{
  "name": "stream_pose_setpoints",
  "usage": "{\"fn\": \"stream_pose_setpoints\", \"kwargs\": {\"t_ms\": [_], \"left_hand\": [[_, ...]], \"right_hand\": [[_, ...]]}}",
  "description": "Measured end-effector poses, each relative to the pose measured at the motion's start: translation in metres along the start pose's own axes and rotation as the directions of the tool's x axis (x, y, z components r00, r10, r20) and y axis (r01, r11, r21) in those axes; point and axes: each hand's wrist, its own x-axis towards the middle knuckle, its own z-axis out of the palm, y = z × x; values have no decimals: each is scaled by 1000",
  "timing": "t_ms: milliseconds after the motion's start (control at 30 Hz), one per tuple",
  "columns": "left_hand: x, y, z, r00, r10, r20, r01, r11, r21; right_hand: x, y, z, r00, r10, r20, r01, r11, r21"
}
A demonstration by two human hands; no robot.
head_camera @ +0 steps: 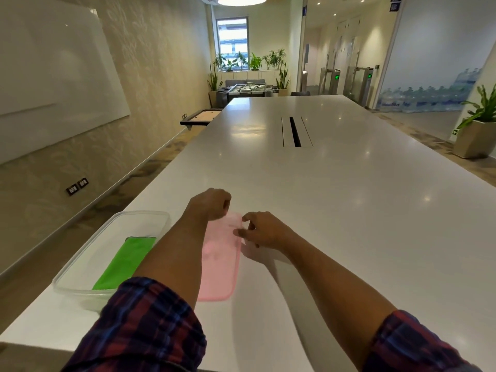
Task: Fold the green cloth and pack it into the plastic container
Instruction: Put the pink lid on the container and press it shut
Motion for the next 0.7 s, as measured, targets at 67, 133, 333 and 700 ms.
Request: {"fn": "stream_pose_setpoints", "kwargs": {"t_ms": [67,133,333,700], "left_hand": [[2,-2,-9,997,-1,-75,-8,994,-110],[2,-4,-18,988,-7,-157,-22,983,-183],[-1,-6,-47,944,-104,-312,-36,910,-413],[-22,-40,-116,914,-292,-283,94,829,-552]], "right_hand": [[0,-2,-4,999,26,-33,-21,989,148],[2,-6,-9,998,14,-57,-1,975,224],[8,-26,-26,980,15,-197,76,890,449],[14,-70,-32,763,-210,-612,329,940,87]]}}
